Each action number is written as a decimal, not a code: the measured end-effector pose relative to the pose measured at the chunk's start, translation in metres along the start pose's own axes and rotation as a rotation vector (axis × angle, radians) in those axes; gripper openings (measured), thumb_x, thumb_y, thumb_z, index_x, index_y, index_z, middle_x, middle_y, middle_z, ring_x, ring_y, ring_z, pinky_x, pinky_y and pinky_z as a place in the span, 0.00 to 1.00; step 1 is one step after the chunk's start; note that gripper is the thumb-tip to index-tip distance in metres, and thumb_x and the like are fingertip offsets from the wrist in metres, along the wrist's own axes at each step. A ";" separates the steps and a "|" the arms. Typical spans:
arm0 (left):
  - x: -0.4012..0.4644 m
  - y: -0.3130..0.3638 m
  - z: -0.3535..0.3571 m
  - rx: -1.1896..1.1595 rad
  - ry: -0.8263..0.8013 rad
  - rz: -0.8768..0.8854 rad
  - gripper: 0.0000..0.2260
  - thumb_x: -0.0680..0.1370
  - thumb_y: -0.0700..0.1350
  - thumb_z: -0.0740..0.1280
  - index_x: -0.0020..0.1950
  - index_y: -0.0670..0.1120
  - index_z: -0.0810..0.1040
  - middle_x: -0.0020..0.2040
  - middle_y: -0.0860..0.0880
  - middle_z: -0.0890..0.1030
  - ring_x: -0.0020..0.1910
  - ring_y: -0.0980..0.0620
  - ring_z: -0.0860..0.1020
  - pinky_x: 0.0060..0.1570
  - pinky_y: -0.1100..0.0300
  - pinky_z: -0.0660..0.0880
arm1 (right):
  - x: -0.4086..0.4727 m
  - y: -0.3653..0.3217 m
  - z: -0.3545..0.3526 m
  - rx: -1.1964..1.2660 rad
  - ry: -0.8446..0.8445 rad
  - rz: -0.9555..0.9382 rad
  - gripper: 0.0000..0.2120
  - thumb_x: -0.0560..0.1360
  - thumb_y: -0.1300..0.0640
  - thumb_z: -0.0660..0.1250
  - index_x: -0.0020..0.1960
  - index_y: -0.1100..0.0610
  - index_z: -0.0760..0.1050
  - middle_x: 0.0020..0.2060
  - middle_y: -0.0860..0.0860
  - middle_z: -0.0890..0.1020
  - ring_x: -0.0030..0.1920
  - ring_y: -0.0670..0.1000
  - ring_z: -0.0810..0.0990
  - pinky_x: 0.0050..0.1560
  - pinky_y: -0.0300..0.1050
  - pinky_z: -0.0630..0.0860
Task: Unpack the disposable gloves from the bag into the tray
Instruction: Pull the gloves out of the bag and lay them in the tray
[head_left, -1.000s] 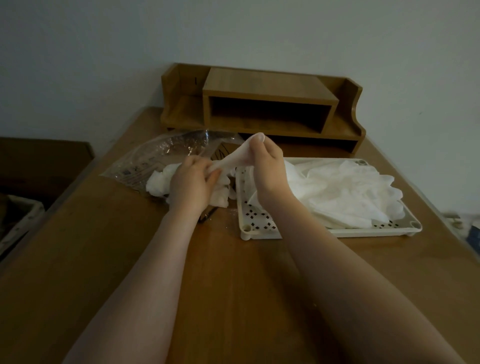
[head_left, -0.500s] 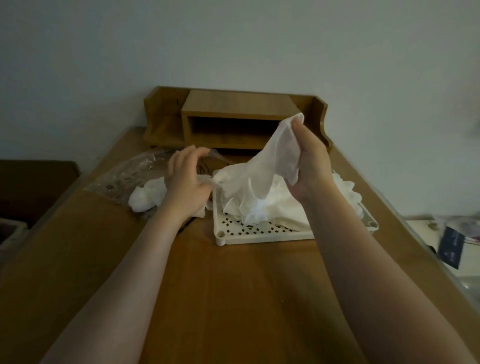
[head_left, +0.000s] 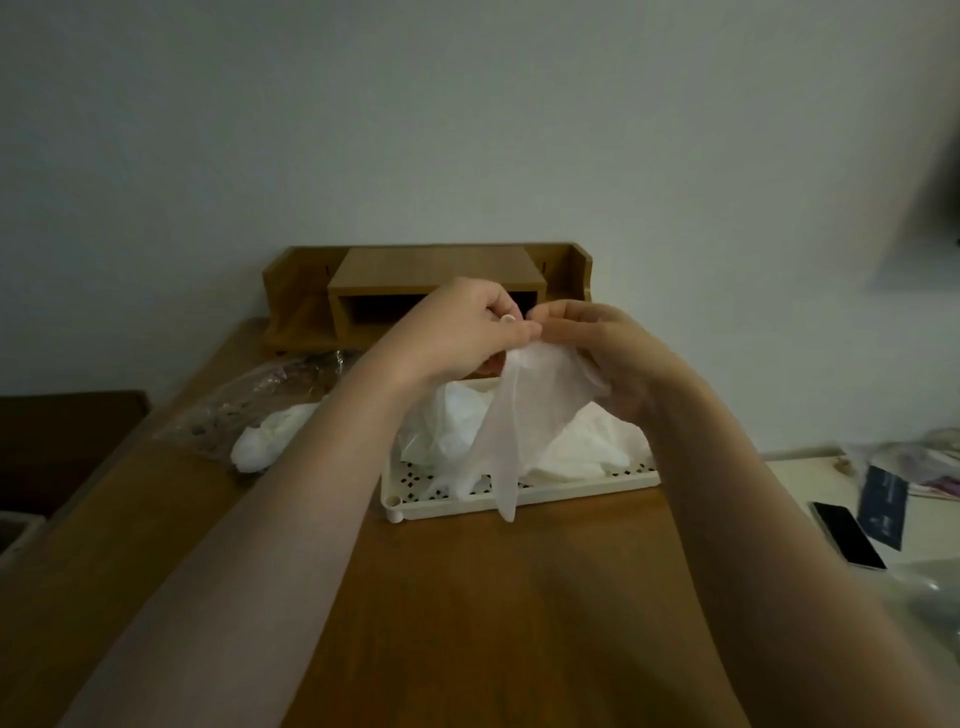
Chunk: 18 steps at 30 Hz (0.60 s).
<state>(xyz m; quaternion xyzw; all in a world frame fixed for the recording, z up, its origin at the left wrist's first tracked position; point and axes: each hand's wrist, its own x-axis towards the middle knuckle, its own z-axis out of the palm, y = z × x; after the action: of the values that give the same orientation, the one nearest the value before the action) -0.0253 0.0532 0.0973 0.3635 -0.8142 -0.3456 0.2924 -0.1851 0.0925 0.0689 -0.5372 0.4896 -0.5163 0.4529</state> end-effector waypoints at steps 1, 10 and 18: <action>0.001 0.000 0.001 -0.046 0.003 0.005 0.06 0.76 0.51 0.68 0.45 0.49 0.77 0.41 0.49 0.83 0.41 0.52 0.82 0.47 0.56 0.79 | -0.003 0.002 -0.003 0.083 -0.033 0.023 0.08 0.77 0.54 0.64 0.49 0.56 0.79 0.40 0.51 0.82 0.42 0.51 0.81 0.44 0.45 0.79; 0.005 -0.011 0.008 -0.638 0.208 -0.112 0.06 0.80 0.45 0.63 0.44 0.46 0.73 0.39 0.48 0.80 0.35 0.53 0.80 0.41 0.57 0.77 | -0.006 0.032 -0.013 0.371 0.008 0.003 0.14 0.74 0.53 0.65 0.56 0.60 0.77 0.45 0.53 0.81 0.43 0.50 0.80 0.47 0.45 0.78; 0.009 -0.027 0.016 -0.532 -0.178 -0.320 0.23 0.67 0.53 0.73 0.58 0.45 0.78 0.51 0.45 0.83 0.50 0.49 0.82 0.47 0.55 0.80 | -0.005 0.008 -0.015 -0.458 -0.021 -0.149 0.09 0.75 0.55 0.68 0.41 0.59 0.81 0.35 0.56 0.81 0.34 0.56 0.78 0.37 0.47 0.78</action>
<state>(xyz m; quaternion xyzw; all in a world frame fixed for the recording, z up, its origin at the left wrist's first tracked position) -0.0311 0.0384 0.0692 0.3662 -0.6503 -0.6182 0.2468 -0.2004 0.0966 0.0609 -0.6658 0.5482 -0.4181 0.2852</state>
